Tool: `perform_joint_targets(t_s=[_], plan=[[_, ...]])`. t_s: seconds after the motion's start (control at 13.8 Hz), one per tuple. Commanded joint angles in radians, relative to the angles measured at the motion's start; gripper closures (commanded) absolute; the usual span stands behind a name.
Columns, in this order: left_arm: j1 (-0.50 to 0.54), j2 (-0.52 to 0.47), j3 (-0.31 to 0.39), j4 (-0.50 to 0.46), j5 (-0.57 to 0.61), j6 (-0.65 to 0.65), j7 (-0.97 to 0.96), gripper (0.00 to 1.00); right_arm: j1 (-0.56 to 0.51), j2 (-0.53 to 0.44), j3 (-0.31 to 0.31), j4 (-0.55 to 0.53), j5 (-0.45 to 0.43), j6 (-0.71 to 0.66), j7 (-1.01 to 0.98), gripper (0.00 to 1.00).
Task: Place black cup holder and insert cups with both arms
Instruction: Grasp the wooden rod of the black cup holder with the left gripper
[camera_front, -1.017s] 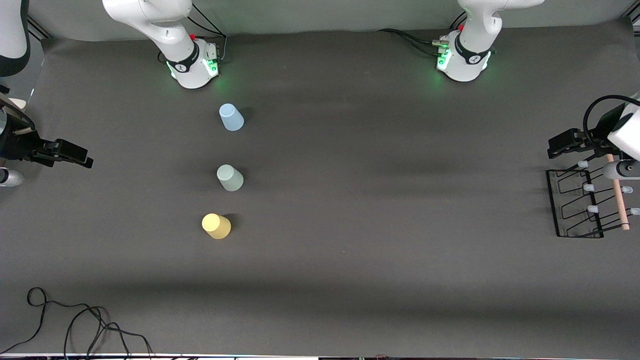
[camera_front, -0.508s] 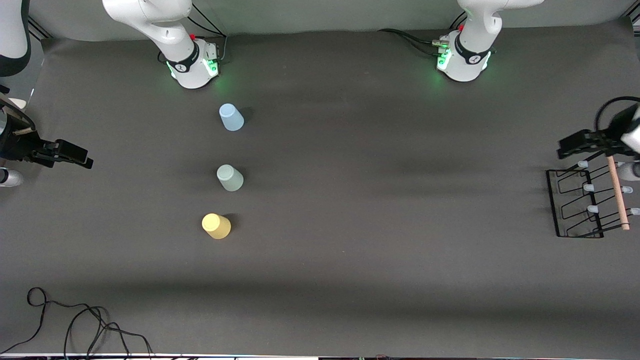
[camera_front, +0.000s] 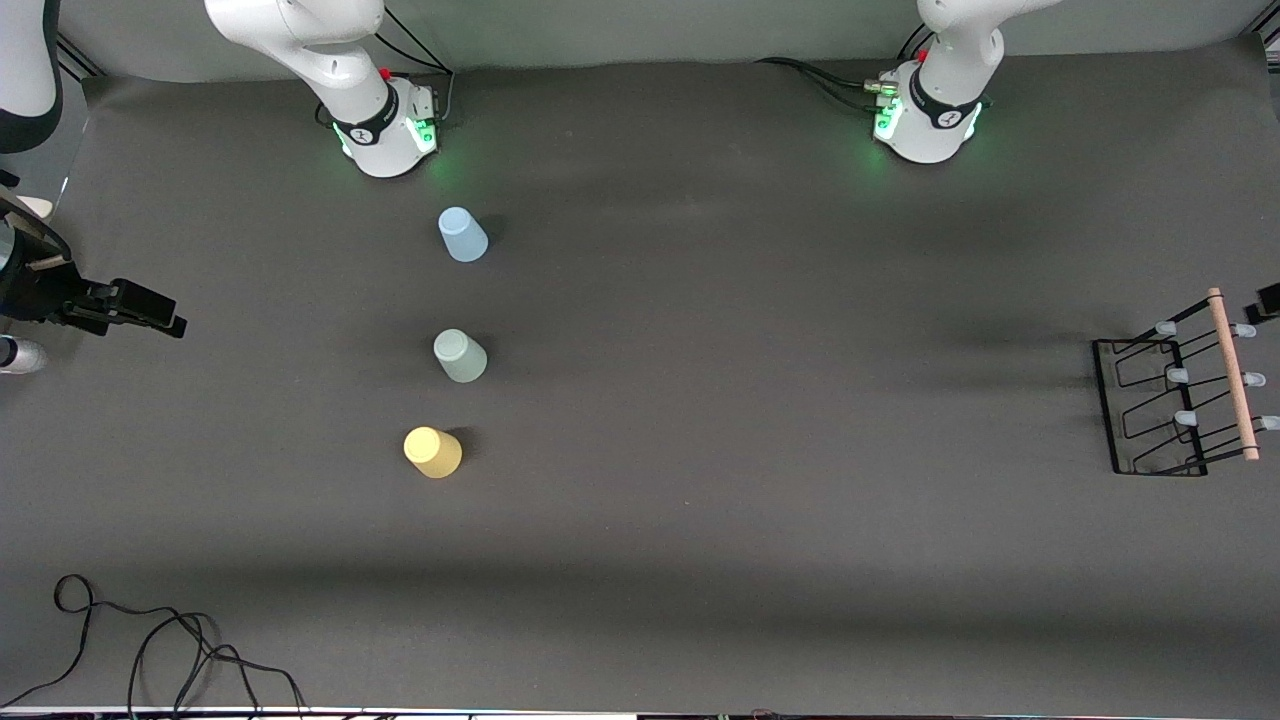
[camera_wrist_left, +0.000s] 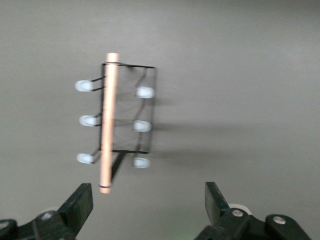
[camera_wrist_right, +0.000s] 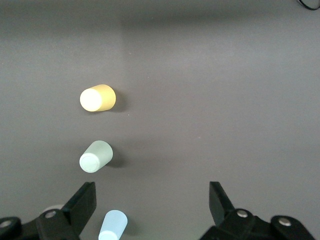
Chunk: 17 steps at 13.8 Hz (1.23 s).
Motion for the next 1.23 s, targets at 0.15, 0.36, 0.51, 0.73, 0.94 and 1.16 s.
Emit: perform_joint_targets(t_s=[0.15,0.36,0.51,0.73,0.94,1.16], plan=[[0.124,0.059,-0.012,-0.009,0.004,0.059,0.161,0.0,-0.002,-0.015,0.006,-0.009,-0.021,0.006,-0.015,0.0],[0.147,0.099,-0.012,-0.021,0.004,0.098,0.181,0.0,0.0,-0.015,0.006,-0.009,-0.021,0.006,-0.012,0.0],[0.145,0.096,-0.012,-0.1,0.004,0.183,0.181,0.0,0.0,-0.017,0.006,-0.009,-0.021,0.005,-0.012,0.0],[0.141,0.096,-0.012,-0.211,0.007,0.312,0.18,0.0,0.0,-0.015,0.006,-0.009,-0.021,0.005,-0.01,0.0],[0.128,0.098,-0.012,-0.268,0.007,0.381,0.172,0.0,0.0,-0.015,0.007,-0.009,-0.021,0.005,-0.006,0.0],[0.118,0.125,-0.015,-0.273,0.008,0.411,0.17,0.0,0.001,-0.017,0.007,-0.011,-0.021,0.003,-0.004,0.0]])
